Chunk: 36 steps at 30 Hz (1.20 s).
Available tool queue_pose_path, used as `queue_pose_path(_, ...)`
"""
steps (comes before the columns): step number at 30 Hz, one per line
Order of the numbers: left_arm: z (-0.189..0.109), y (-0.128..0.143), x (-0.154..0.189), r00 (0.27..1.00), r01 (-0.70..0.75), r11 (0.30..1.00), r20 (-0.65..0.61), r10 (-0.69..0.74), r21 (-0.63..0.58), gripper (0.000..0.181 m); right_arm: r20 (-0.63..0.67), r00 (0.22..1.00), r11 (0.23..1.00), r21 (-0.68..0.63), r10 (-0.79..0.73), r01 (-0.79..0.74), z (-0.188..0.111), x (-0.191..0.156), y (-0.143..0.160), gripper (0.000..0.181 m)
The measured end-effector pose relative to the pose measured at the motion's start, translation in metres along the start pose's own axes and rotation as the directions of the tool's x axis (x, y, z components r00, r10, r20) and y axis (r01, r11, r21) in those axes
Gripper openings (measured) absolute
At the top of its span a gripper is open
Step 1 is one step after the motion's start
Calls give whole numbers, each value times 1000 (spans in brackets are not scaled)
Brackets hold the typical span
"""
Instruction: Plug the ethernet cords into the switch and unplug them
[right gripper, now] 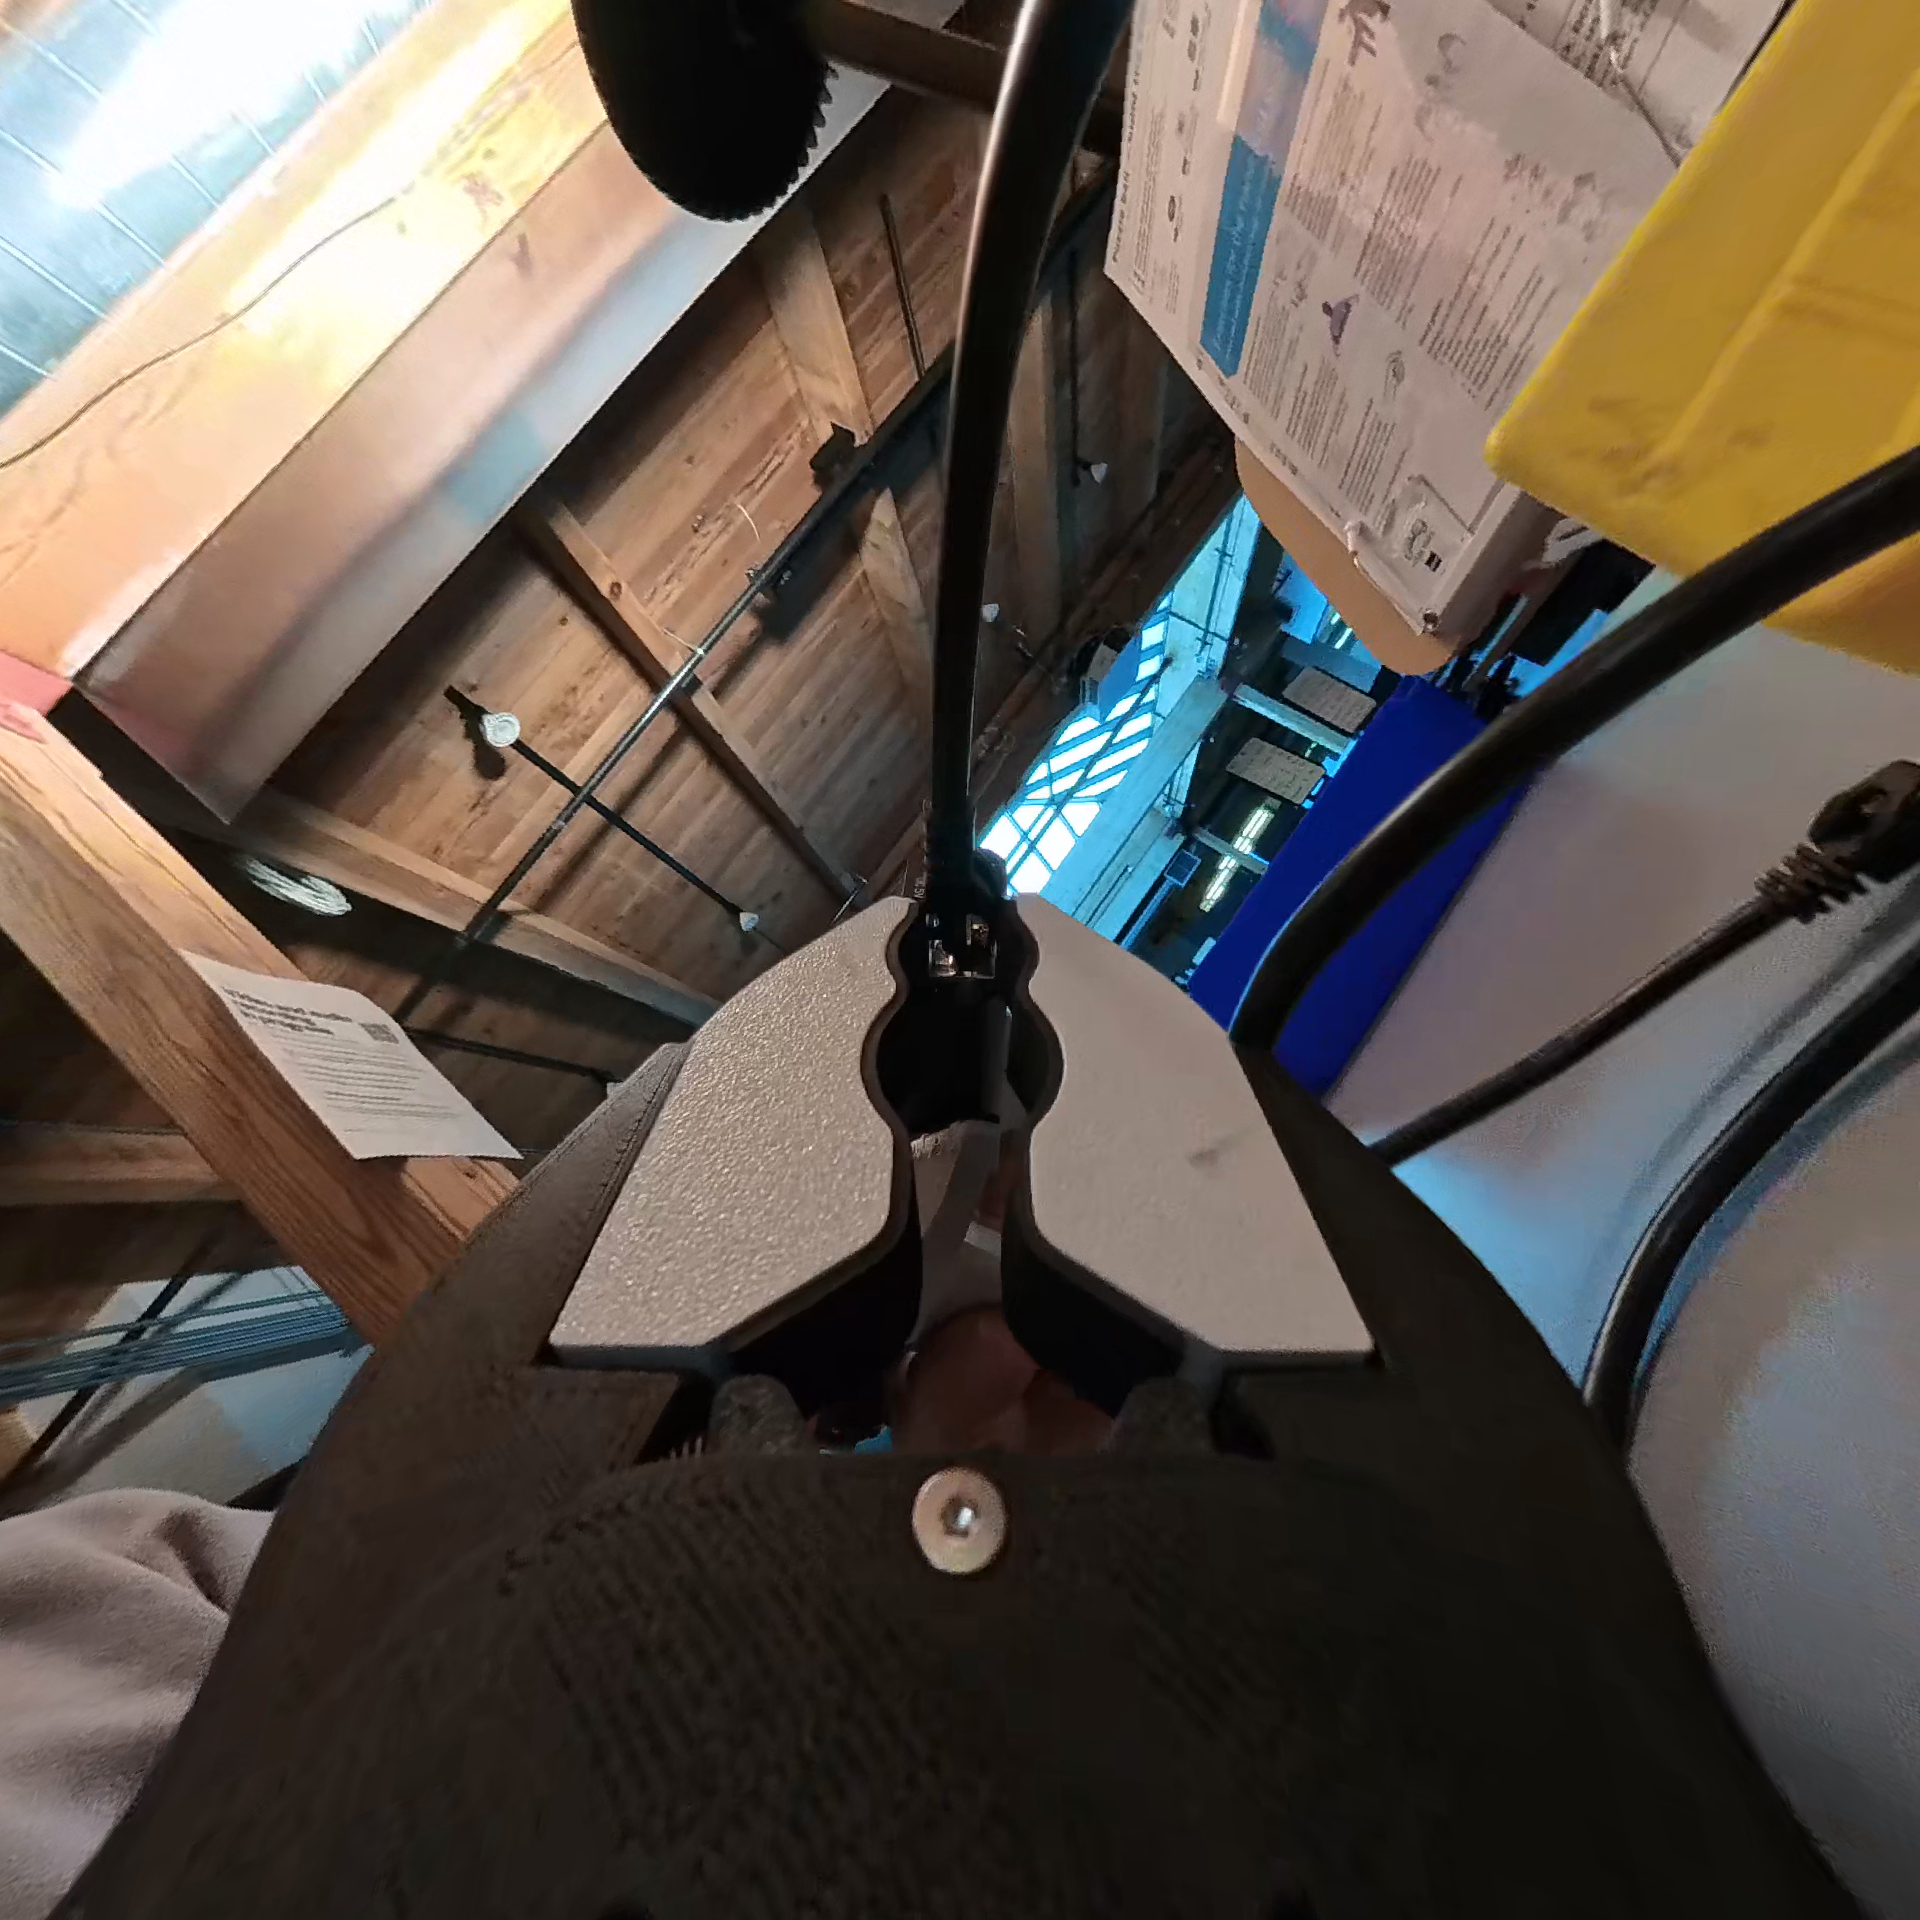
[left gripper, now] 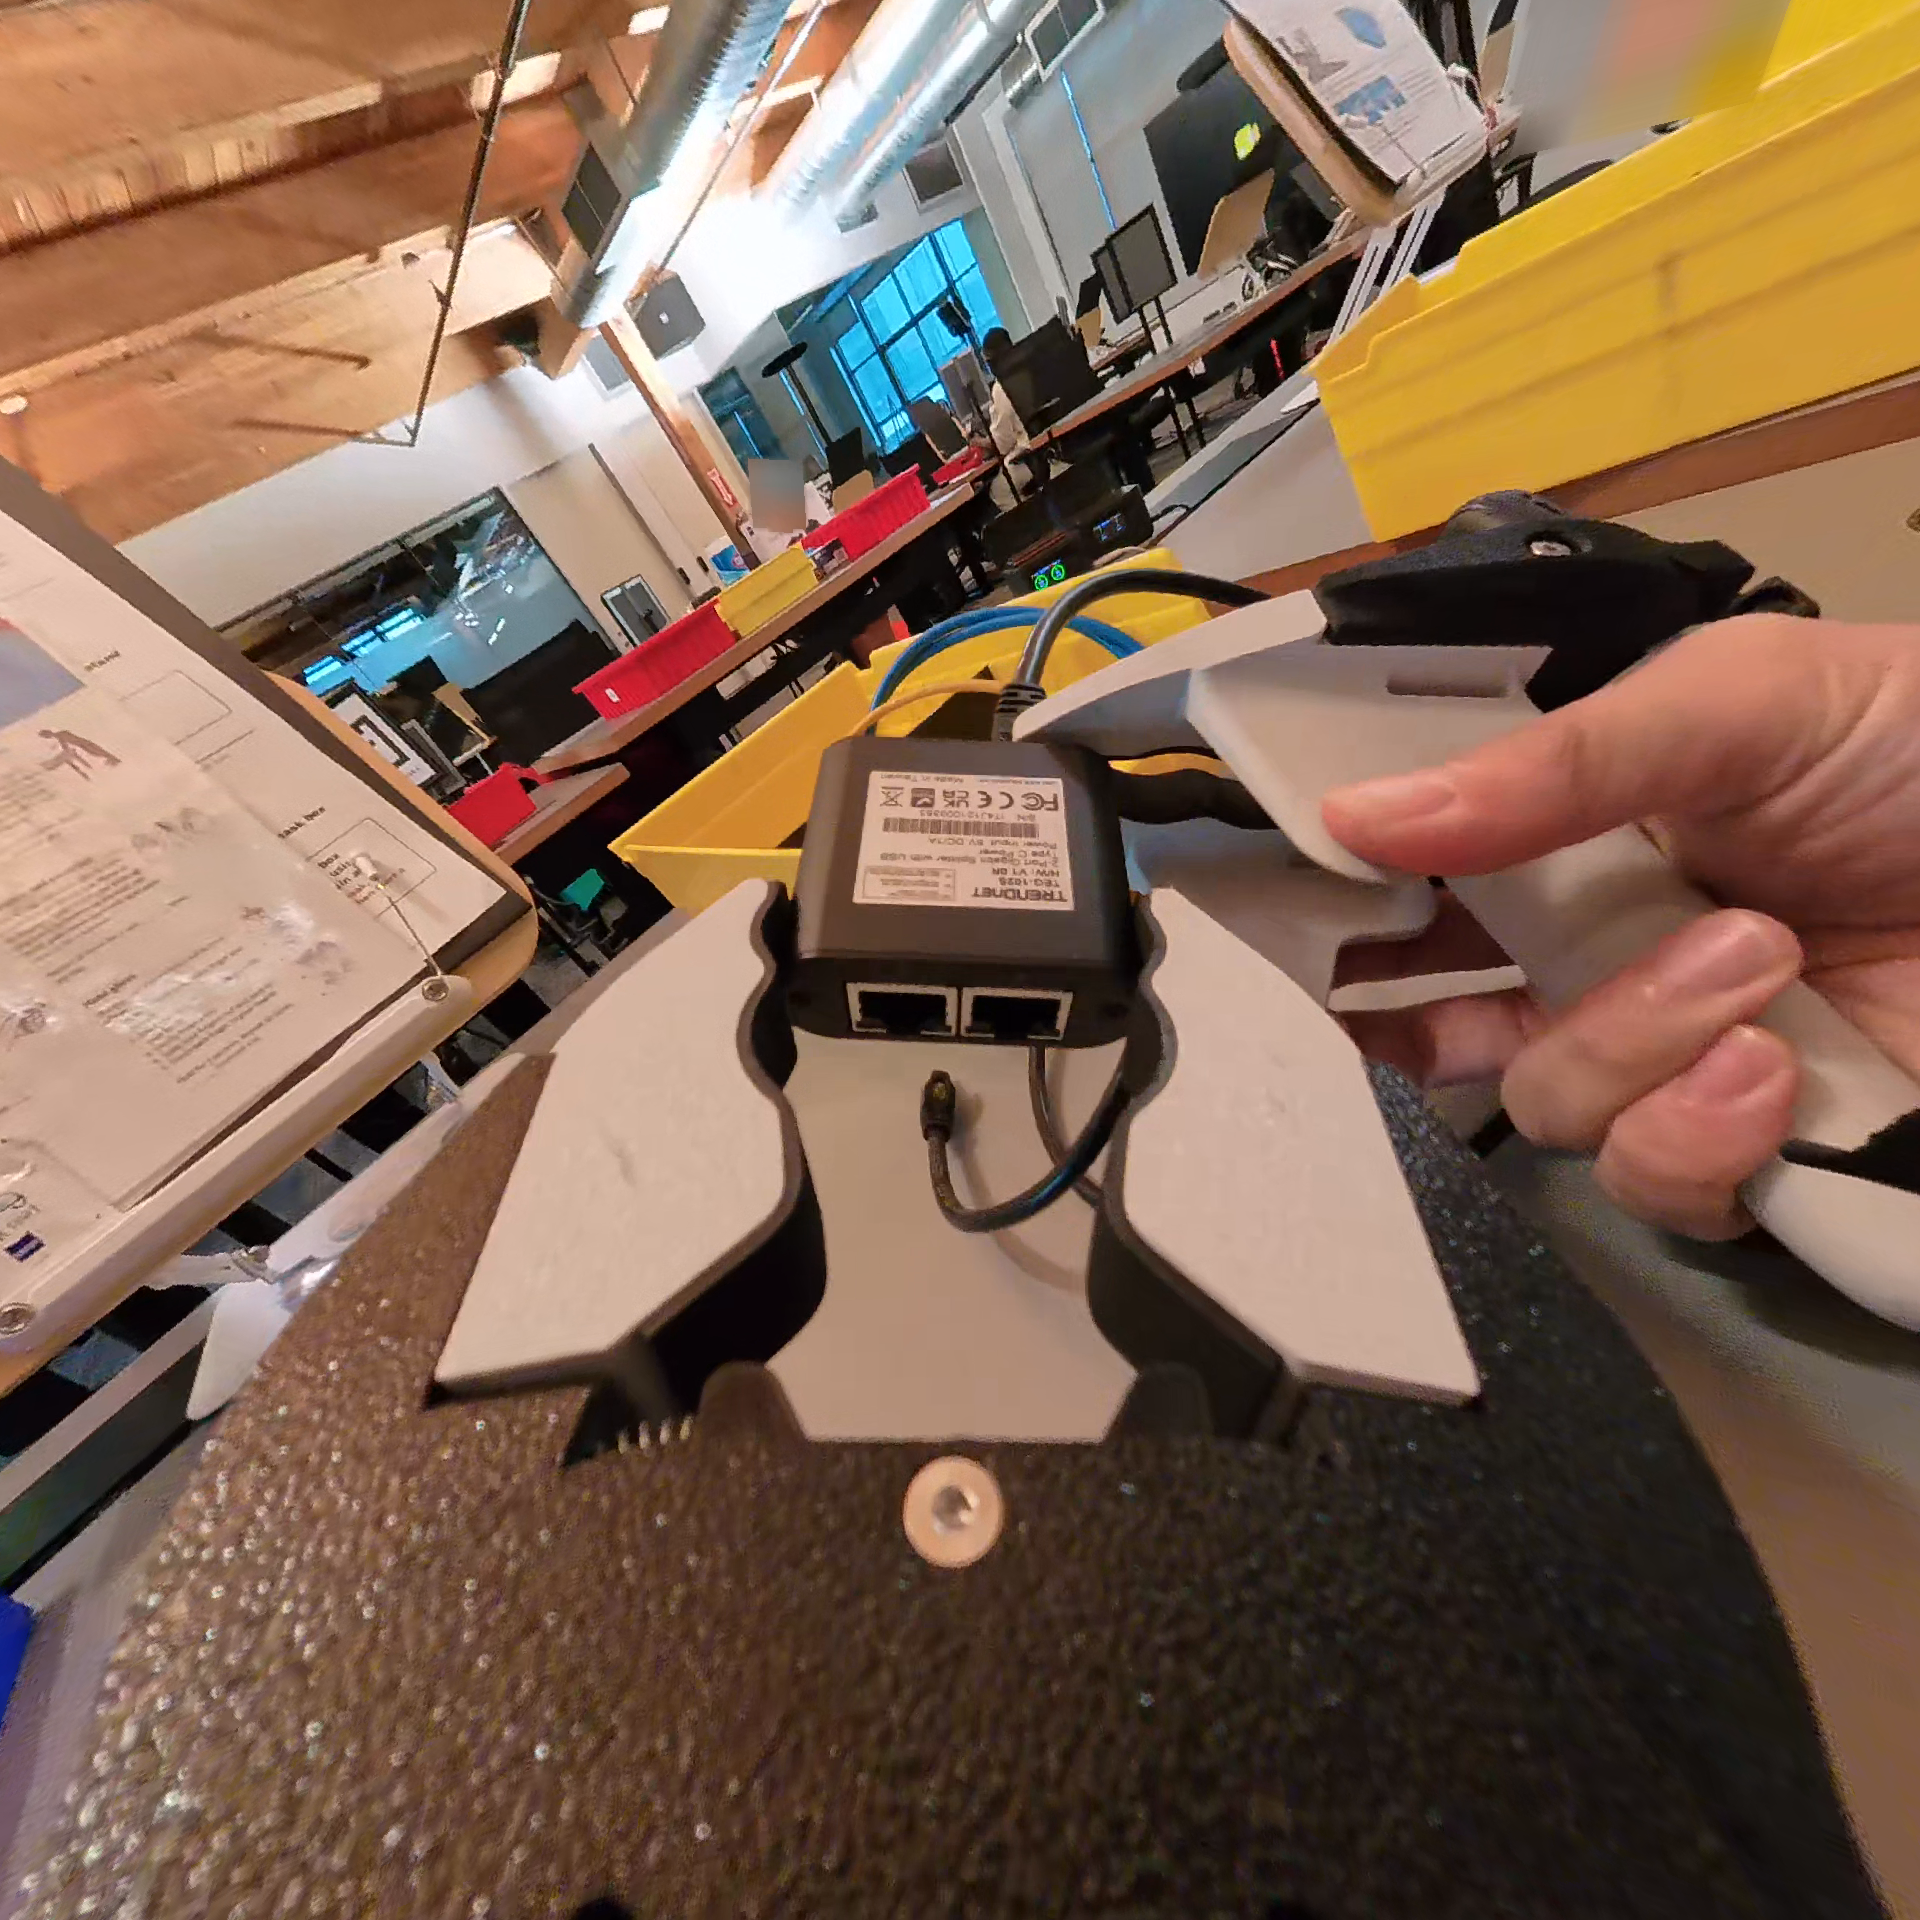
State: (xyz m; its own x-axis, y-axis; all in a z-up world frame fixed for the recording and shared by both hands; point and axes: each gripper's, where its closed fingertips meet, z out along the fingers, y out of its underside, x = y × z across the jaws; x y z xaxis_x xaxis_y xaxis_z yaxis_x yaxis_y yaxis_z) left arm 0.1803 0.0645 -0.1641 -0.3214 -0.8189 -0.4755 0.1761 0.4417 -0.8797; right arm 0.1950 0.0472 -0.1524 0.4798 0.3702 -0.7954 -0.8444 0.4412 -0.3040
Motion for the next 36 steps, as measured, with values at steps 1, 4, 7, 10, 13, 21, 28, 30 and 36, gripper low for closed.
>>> queue_pose_path(1,1,1,0,1000,4,1000,1,-4,0,61,-8,1000,1000,4,1,-1,0,1,0,13)
queue_pose_path(4,2,0,1,1000,9,1000,-1,-9,-2,61,-12,1000,1000,14,-1,1,-1,1,-2,13)
queue_pose_path(7,4,2,1,999,35,999,1,-35,-5,61,-26,1000,1000,31,8,-7,1,1,-2,13)
queue_pose_path(10,4,3,0,999,48,999,3,-48,-9,61,-25,999,999,25,22,-21,2,2,0,17)
queue_pose_path(13,5,2,0,999,51,999,5,-51,-6,61,-73,997,999,39,-35,38,2,3,-1,13)
queue_pose_path(21,3,-1,-2,999,45,999,2,-45,2,61,-42,999,1000,5,-19,19,4,0,0,13)
queue_pose_path(28,2,4,-1,1000,-10,1000,11,10,-3,61,-34,995,995,-17,-96,95,2,0,4,12)
queue_pose_path(30,1,1,-1,998,-47,999,32,46,19,61,-20,994,994,-19,-112,111,2,-3,5,12)
queue_pose_path(36,-1,-8,-3,994,-87,996,62,85,24,61,32,997,998,2,-68,68,5,-12,3,12)
